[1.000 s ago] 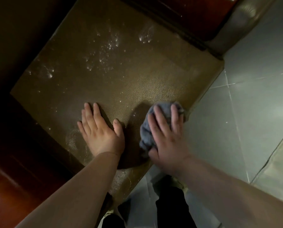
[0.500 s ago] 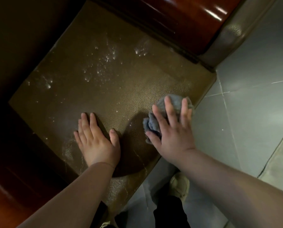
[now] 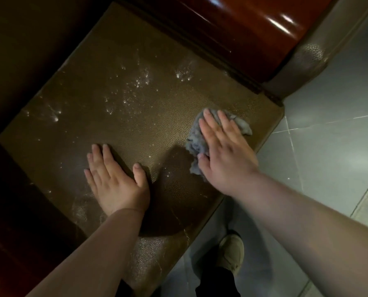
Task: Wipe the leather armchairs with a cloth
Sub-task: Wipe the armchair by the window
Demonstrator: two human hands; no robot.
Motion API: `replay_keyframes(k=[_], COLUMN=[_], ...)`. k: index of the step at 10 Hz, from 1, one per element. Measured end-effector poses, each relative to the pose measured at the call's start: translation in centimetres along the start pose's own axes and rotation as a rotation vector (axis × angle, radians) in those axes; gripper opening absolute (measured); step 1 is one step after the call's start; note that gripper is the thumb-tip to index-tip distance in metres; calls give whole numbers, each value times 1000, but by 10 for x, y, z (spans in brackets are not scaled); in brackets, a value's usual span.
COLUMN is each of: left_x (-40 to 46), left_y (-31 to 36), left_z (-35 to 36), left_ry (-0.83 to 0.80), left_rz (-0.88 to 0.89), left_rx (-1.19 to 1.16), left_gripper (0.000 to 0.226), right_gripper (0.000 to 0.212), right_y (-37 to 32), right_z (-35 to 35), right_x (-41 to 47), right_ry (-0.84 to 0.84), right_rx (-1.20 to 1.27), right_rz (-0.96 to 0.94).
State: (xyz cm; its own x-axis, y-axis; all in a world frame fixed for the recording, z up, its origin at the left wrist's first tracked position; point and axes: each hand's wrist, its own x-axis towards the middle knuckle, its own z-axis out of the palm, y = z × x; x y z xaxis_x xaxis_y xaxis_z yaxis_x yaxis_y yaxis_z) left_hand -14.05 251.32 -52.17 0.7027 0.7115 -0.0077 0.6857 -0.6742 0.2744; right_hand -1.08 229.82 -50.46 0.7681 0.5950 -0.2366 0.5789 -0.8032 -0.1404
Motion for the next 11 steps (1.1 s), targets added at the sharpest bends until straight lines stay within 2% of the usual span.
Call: replay_keyframes(k=[1, 2, 3, 4, 5, 6, 7, 8, 9, 10, 11], left_x=[1, 0, 1, 1, 0, 1, 3, 2, 1, 1, 1], left_y=[-3, -5, -4, -7, -11, -12, -9, -10, -12, -12, -10], left_z=[8, 13, 13, 14, 20, 24, 22, 22, 26, 28, 25], left_ry=[20, 31, 21, 18, 38, 56, 51, 38, 53, 68, 44], left_rz=[15, 13, 14, 16, 22, 30, 26, 20, 24, 27, 23], left_rx=[-8, -1, 5, 7, 18, 35, 33, 45, 34, 34, 41], left_gripper=[82, 82, 82, 82, 81, 81, 82, 82, 82, 82, 83], right_gripper=[76, 77, 78, 77, 76, 76, 76, 81, 79, 78, 76], right_y=[41, 31, -9, 6, 35, 26, 0, 10, 46, 37, -23], right_z=[-17, -27, -18, -23, -34, -37, -32, -29, -34, -38, -28], right_x=[54, 79, 50, 44, 87, 104, 65, 37, 77, 113, 96], right_ry=[-4, 6, -15, -84, -98, -45, -45, -112, -131, -62, -21], right_rx=[-28, 91, -27, -62, 71, 113, -77, -112, -75, 101, -20], right_rz=[224, 454, 203, 30, 228, 339, 65, -235, -47, 292, 139])
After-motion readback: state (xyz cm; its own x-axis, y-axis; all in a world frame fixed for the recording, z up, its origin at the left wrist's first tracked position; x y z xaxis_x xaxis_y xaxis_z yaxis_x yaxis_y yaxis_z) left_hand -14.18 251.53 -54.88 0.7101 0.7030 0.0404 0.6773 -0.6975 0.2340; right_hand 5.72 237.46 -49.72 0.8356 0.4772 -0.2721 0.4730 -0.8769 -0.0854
